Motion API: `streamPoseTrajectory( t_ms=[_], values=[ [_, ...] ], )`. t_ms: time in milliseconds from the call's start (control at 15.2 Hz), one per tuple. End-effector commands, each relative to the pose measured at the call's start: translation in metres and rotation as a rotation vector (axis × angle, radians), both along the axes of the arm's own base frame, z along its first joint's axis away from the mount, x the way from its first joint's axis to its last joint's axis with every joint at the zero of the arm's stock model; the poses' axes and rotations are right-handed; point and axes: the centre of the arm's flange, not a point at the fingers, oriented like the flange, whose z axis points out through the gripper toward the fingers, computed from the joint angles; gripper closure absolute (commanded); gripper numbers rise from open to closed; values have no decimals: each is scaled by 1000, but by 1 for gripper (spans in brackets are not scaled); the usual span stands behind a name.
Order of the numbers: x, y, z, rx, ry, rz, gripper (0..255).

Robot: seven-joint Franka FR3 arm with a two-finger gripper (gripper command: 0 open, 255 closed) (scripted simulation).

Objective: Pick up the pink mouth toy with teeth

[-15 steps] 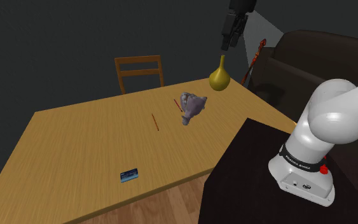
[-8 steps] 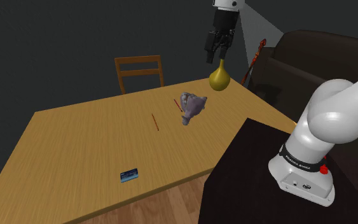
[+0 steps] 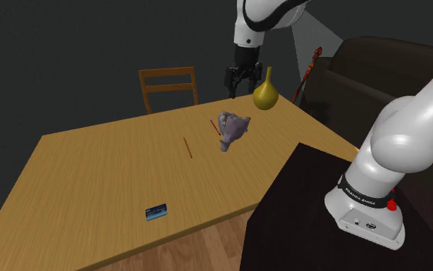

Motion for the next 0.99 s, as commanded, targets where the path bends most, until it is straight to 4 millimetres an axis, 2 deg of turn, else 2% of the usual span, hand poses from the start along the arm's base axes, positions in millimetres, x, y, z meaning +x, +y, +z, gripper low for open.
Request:
streamPoseTrajectory(
  t_ms=[0,462,924],
  values=[
    [16,-4,-22,-7,17,-51,0],
    [68,-13,-103,-31,80,-220,0],
    [113,-32,-185,-55,143,-390,0]
  ],
)
